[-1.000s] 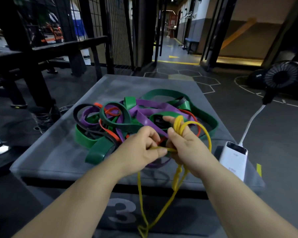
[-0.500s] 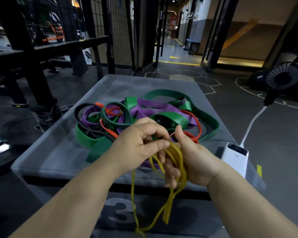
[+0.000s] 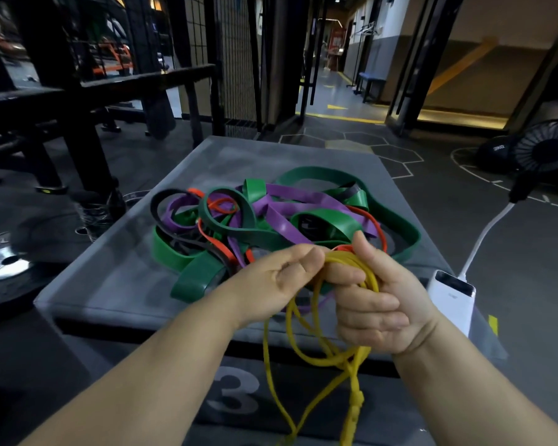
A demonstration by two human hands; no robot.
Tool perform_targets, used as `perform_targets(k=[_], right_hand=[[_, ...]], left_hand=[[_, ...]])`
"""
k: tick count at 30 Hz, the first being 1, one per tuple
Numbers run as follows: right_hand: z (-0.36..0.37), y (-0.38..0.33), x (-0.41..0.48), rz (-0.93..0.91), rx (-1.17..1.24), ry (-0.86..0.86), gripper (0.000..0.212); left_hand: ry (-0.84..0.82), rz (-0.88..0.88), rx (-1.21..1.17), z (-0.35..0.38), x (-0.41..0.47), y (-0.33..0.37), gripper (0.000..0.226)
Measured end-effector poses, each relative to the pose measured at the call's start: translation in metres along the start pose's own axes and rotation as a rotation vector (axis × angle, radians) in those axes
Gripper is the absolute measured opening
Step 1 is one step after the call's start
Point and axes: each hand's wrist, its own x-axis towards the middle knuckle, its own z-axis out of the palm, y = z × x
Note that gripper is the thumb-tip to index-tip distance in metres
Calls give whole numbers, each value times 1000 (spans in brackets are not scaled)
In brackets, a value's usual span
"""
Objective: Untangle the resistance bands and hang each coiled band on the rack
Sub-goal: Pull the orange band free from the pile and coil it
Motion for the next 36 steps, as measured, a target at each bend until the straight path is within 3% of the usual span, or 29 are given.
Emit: perform_targets(k=[4,11,15,17,22,26,30,33,36], right_hand=[[-6,1,-1,15,39,6,45],[-10,-1,-5,-53,-145,368,41],[-11,-12,-8,-231,-59,214,31],[-9,-14,-12,-323,-60,233,34],[4,-12,-14,-475,-90,131,34],[4,-10,-9,-400,-11,30,34],[0,-7,-6,-260,-67,53,33],[6,-10,-5,-226,-78,22,23],[8,-14,-6,-283,6,-6,34]], left_hand=[[-1,42,16,-2,3,3,31],[100,40,-252,-1,2,4,14],[-54,-34,-186,-6,1,0,5],[-102,-58,-143,-7,2,-2,3],[15,-45,-250,-5,9,-1,26],[114,-24,-415,-1,13,-3,29],[202,-45,-565,2,15,-2,27],[134,-84,-502,3,13,-5,28],[19,-140,-475,9,10,-12,32]])
